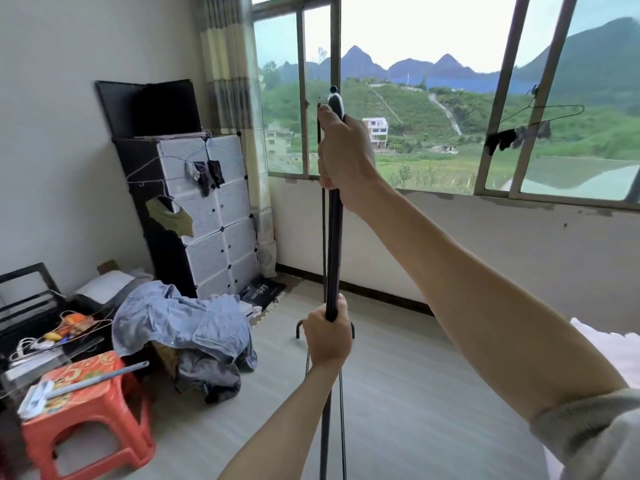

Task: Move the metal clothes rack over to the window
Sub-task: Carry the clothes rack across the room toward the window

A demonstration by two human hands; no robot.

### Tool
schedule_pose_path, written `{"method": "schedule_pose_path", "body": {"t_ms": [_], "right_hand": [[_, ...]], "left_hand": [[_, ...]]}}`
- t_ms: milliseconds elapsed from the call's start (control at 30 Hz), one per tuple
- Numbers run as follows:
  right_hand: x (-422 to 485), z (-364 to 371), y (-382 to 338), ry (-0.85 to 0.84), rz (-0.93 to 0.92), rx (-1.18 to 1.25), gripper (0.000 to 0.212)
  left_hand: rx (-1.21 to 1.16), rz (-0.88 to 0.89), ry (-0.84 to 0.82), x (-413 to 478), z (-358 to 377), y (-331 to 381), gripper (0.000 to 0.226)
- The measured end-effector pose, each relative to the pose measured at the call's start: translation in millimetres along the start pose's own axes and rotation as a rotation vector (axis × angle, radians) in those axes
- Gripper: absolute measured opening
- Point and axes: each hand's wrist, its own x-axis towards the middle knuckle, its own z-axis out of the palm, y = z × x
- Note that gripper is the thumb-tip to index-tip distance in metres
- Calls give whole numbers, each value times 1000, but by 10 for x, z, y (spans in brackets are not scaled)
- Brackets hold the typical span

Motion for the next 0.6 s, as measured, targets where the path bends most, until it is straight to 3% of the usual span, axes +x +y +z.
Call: {"method": "schedule_pose_path", "body": {"t_ms": [433,600], "right_hand": [[1727,-876,569,-94,2,49,31],[2120,-1321,851,-164,-3,59,21]], "left_hand": [[-30,14,75,942,1566,-39,58],[-3,-43,101,1156,2215,-168,56]]}}
